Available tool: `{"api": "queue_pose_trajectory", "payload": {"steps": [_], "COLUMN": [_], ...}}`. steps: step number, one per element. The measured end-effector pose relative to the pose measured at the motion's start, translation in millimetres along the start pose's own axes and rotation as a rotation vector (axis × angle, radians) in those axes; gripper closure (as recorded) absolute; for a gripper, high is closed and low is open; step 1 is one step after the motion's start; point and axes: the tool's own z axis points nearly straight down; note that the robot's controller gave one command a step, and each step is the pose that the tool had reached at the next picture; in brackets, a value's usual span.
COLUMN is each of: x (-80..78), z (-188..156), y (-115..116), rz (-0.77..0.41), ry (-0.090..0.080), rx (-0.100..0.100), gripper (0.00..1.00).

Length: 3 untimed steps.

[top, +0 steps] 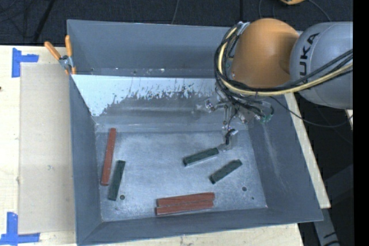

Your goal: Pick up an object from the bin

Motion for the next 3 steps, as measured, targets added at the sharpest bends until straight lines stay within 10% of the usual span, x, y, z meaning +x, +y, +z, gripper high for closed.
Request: {"api": "queue_pose_trajectory", "payload": {"steps": [2,3], "x": [3.1,5.0], "z": [49,76], "y": [37,35], "rz": [0.083,0.055], "ry": [0.003,0.006], "rx": [-0.002,-0.004], "gripper": [0.00,1.00]}}
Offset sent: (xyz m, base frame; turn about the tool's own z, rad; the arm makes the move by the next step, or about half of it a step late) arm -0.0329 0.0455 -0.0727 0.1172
